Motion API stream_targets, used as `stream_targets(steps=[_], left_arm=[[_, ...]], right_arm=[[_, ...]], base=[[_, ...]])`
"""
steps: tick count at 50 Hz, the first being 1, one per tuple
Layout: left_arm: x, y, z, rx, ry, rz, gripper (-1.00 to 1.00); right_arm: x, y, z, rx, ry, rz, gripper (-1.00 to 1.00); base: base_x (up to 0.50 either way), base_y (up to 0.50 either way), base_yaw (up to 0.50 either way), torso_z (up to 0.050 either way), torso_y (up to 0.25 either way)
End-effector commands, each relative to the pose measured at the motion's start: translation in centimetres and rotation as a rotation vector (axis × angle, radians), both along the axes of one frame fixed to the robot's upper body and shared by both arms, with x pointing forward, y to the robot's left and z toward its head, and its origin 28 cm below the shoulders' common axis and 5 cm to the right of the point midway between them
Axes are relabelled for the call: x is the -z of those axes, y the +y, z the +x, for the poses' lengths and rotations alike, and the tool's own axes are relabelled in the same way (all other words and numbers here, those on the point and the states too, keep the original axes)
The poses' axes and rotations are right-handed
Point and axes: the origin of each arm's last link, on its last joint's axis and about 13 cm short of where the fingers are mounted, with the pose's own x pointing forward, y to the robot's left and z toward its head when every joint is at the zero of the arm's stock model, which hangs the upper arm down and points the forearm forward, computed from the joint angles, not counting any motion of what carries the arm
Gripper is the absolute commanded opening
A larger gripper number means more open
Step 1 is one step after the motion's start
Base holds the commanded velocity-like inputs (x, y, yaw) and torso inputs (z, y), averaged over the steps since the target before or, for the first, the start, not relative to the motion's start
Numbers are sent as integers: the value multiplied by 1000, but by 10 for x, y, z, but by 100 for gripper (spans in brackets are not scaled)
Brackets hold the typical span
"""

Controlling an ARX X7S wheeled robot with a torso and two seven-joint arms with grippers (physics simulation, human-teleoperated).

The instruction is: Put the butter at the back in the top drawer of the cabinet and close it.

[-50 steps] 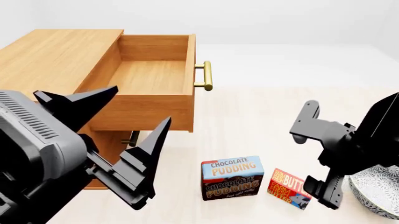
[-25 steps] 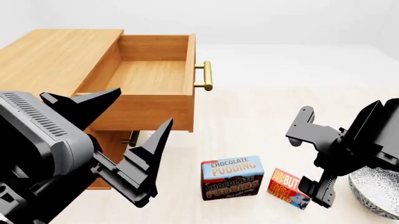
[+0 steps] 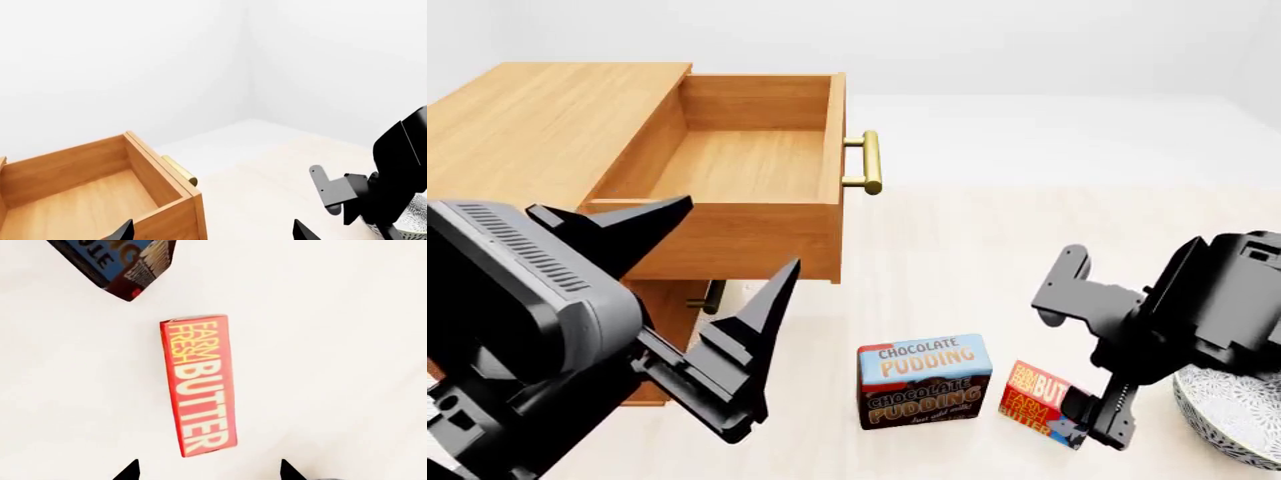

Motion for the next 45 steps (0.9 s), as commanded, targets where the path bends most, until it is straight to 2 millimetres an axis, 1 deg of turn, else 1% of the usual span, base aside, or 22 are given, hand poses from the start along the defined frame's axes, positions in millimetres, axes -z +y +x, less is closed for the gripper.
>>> stream_targets(steps=[1, 26, 45], left_arm=[[1, 0, 1, 0, 4, 0, 100], [2, 0, 2, 0, 8, -3, 100], [5, -2, 5, 1, 17, -1, 100]], right_arm=[[10, -1, 4, 7, 3, -17, 100], [28, -3, 10, 15, 15, -23, 100], [45, -3, 16, 14, 28, -33, 100]], base=[[0, 0, 0, 0, 0], [0, 0, 0, 0, 0], [0, 0, 0, 0, 0]])
